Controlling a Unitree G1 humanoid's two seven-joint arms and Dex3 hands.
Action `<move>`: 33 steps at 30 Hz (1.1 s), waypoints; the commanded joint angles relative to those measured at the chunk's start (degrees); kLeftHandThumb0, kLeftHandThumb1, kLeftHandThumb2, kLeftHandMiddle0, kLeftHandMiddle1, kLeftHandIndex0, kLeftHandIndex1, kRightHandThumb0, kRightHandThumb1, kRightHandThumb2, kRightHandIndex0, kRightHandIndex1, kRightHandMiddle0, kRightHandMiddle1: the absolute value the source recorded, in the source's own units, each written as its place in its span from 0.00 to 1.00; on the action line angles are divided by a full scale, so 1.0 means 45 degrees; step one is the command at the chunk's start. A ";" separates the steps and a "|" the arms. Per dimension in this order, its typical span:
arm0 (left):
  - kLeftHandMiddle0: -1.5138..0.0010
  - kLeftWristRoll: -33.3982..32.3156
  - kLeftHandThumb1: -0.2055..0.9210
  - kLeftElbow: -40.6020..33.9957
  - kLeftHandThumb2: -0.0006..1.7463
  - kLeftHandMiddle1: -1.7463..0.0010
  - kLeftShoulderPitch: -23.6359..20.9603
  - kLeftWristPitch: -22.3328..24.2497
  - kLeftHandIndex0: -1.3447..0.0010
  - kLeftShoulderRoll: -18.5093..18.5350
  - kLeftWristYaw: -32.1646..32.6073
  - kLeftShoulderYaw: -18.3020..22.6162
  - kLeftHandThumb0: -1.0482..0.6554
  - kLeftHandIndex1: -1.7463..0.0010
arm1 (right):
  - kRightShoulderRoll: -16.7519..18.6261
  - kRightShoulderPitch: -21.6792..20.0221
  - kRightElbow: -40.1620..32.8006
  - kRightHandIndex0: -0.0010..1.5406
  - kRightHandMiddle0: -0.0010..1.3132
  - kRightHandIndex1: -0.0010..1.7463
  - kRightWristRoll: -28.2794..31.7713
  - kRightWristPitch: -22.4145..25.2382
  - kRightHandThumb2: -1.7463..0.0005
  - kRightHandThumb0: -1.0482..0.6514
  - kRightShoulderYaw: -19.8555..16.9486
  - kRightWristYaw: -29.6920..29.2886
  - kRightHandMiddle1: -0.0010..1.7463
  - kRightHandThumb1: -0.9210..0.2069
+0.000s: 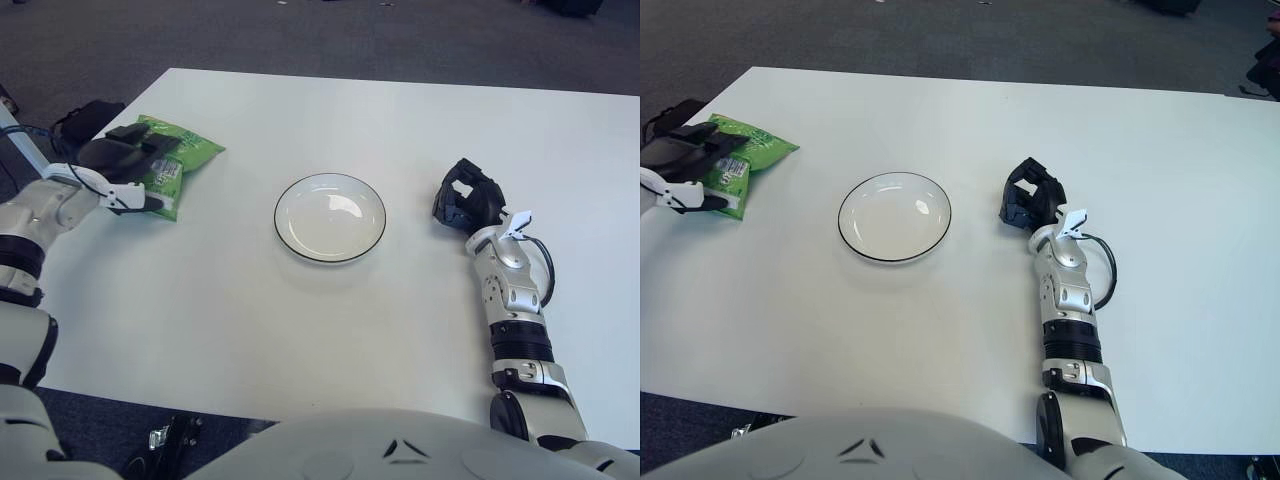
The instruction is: Put the snack into the plate.
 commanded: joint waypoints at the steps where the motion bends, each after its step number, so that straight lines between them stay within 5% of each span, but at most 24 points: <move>1: 0.89 -0.0119 0.78 -0.0019 0.50 0.97 -0.0134 -0.0156 1.00 -0.0121 0.0200 0.0055 0.32 0.69 | 0.0217 0.0935 0.0497 0.62 0.47 1.00 0.0099 0.0258 0.24 0.33 -0.0041 -0.0061 1.00 0.54; 11: 0.89 -0.0955 0.76 -0.2322 0.52 0.98 0.0656 -0.0347 1.00 -0.0417 -0.0550 0.0607 0.33 0.67 | 0.0236 0.0999 0.0382 0.62 0.47 1.00 0.0112 0.0298 0.24 0.33 -0.0046 -0.0065 1.00 0.54; 21: 0.85 -0.1010 0.90 -0.2726 0.43 0.97 0.0864 -0.0933 1.00 -0.0385 -0.0382 0.0701 0.28 0.68 | 0.0261 0.1034 0.0289 0.62 0.47 1.00 0.0153 0.0340 0.25 0.33 -0.0057 -0.0042 1.00 0.54; 33: 0.80 -0.1186 0.87 -0.3539 0.44 0.95 0.1207 -0.1002 1.00 -0.0618 -0.0451 0.0948 0.31 0.66 | 0.0248 0.1075 0.0239 0.62 0.47 1.00 0.0099 0.0290 0.24 0.33 -0.0029 -0.0050 1.00 0.54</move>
